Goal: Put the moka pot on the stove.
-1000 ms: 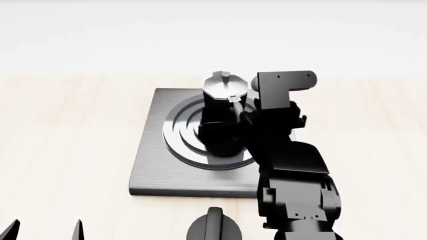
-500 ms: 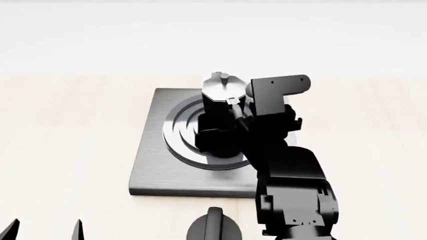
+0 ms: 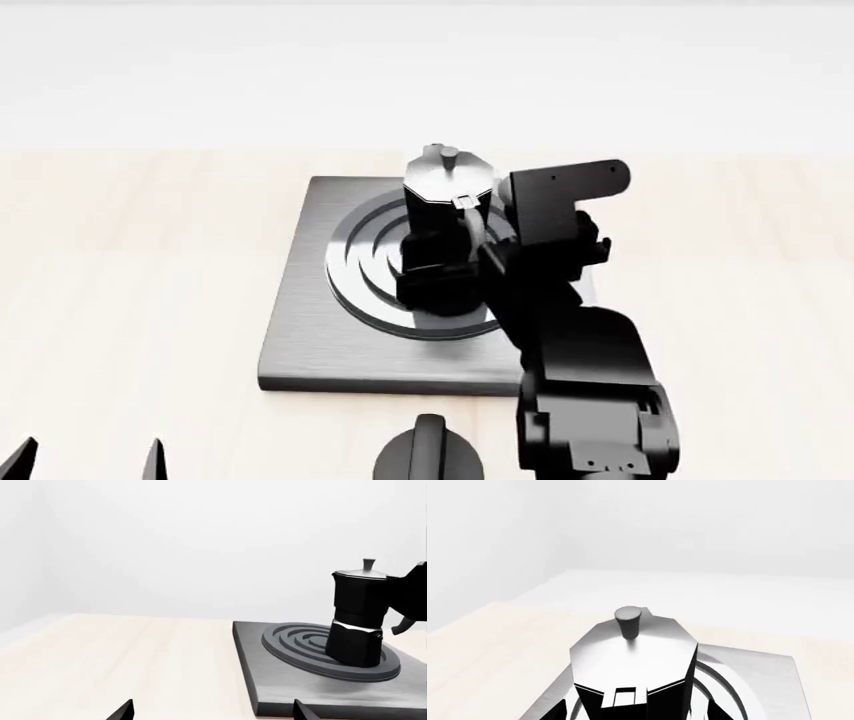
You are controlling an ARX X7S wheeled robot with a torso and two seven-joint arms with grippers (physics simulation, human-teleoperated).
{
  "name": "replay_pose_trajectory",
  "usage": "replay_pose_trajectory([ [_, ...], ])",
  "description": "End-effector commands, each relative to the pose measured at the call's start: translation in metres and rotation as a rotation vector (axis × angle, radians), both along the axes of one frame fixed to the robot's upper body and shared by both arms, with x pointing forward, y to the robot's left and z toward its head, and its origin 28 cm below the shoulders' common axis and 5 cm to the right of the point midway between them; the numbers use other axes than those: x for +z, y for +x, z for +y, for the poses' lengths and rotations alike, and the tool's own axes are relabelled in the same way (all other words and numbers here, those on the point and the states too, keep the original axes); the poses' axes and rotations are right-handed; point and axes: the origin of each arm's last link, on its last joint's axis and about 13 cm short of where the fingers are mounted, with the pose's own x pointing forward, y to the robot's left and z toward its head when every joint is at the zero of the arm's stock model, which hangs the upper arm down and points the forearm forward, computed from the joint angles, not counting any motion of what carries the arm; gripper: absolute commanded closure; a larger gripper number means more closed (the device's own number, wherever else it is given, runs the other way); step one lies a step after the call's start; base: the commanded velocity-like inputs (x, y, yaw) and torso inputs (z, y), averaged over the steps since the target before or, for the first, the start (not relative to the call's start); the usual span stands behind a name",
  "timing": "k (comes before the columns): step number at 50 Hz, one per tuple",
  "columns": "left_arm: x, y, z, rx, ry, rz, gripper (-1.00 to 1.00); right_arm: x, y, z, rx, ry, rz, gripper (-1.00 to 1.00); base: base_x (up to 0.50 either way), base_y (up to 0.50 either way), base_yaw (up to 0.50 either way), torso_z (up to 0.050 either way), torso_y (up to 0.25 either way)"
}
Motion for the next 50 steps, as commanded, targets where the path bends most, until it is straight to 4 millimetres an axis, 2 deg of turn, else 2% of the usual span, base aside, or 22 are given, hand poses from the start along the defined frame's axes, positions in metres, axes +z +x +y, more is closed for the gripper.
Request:
replay_pose_trajectory([
  [1,0.001,-0.001,0.000,-0.003,0.002,-0.003,-1.00,-0.005,-0.002,-0.002,0.016,0.006,-0.037,-1.00,0.00,0.00,0.00,0.000,0.000],
  [10,0.002,-0.002,0.000,-0.004,0.004,-0.006,-1.00,-0.007,-0.004,-0.007,-0.008,0.007,-0.071,-1.00,0.00,0.00,0.00,0.000,0.000],
  [27,0.002,0.000,-0.001,-0.005,0.006,-0.006,-1.00,0.002,-0.030,-0.010,-0.016,0.024,-0.137,-1.00,0.00,0.00,0.00,0.000,0.000],
  [50,0.004,-0.003,0.000,-0.006,0.004,-0.014,-1.00,0.012,-0.054,-0.013,-0.021,0.059,-0.222,-1.00,0.00,0.00,0.00,0.000,0.000],
])
